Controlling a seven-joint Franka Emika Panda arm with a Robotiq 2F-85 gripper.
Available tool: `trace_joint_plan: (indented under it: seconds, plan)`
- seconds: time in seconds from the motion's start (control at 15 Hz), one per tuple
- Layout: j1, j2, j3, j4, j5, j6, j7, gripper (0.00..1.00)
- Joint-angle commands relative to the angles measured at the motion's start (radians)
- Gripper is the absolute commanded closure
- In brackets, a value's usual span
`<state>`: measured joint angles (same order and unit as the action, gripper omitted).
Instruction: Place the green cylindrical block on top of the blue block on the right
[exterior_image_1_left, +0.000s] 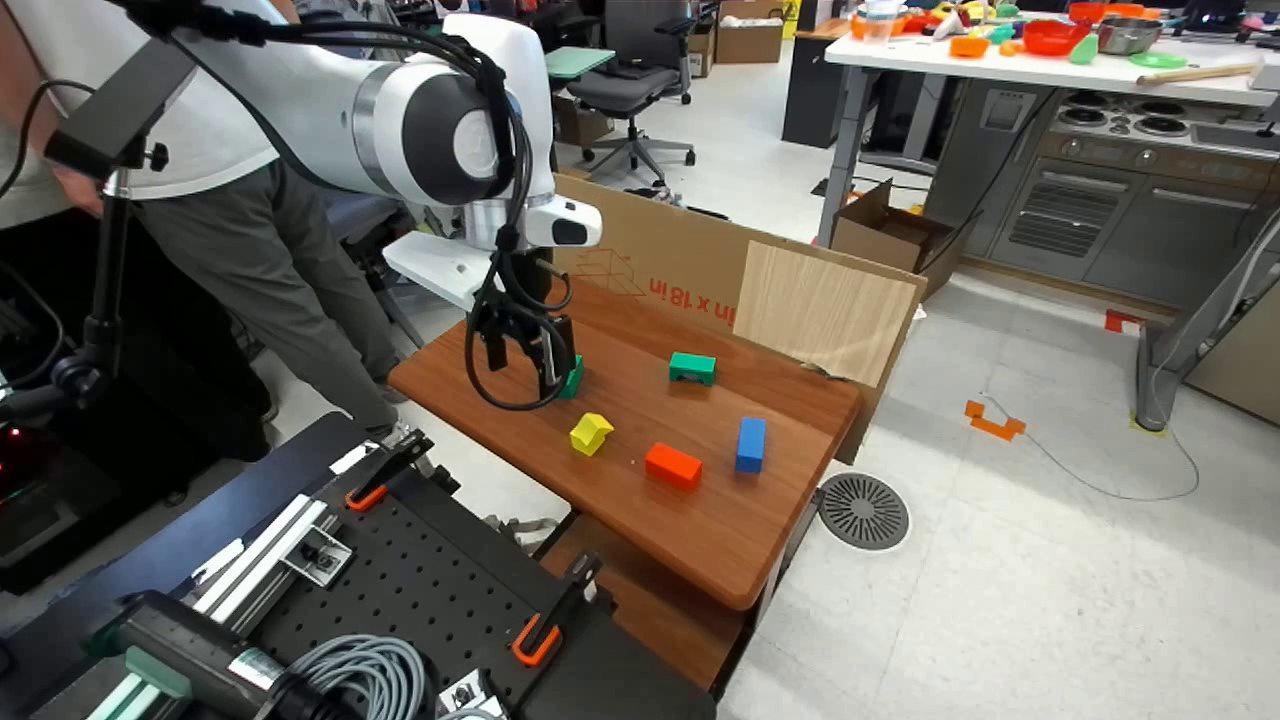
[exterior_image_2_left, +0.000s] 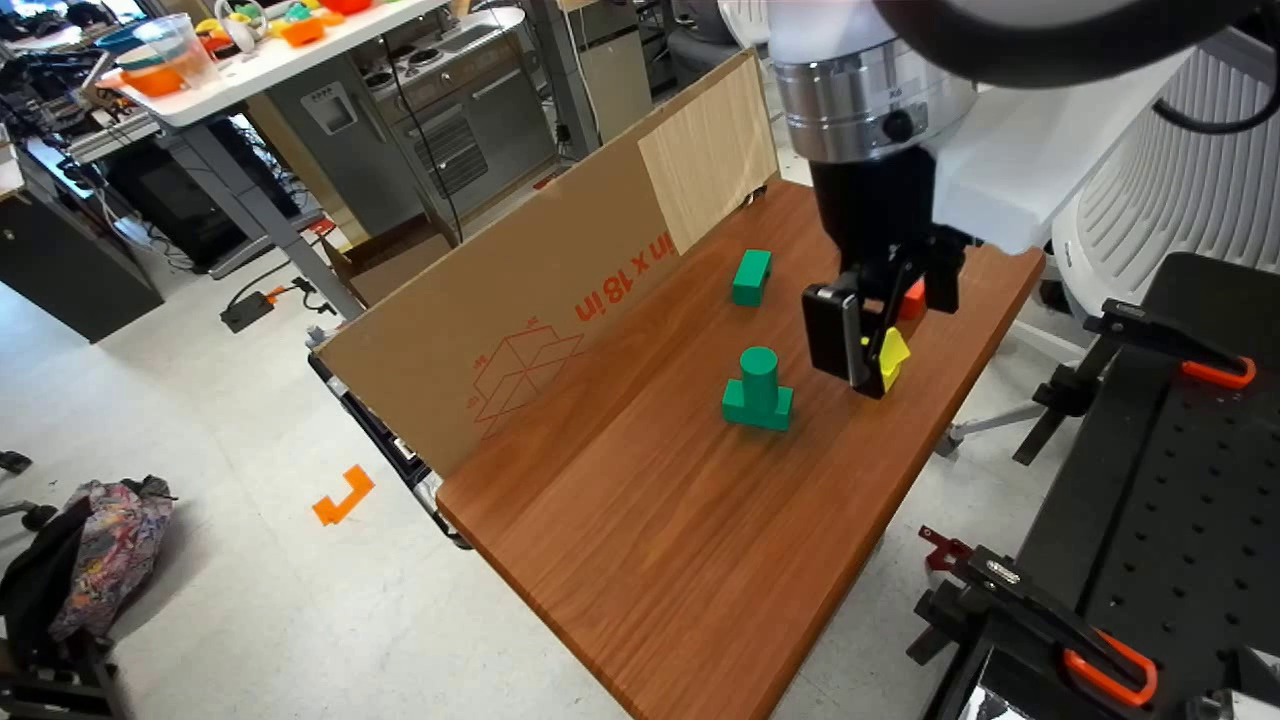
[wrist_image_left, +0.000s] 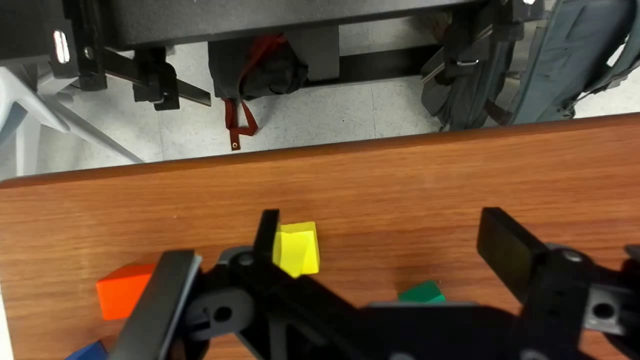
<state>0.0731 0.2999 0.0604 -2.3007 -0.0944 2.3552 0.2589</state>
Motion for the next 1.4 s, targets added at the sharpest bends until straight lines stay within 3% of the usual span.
trace_joint_plan:
  seconds: [0.0,0.4,1.33]
  plan:
    - [0.040,0.090,-0.021,0.090,-0.021,0.025,0.030,0.00]
    - [0.089,0.157,-0.041,0.160,-0.034,0.078,0.064,0.00]
    - [0.156,0.245,-0.073,0.291,-0.051,0.053,0.103,0.01]
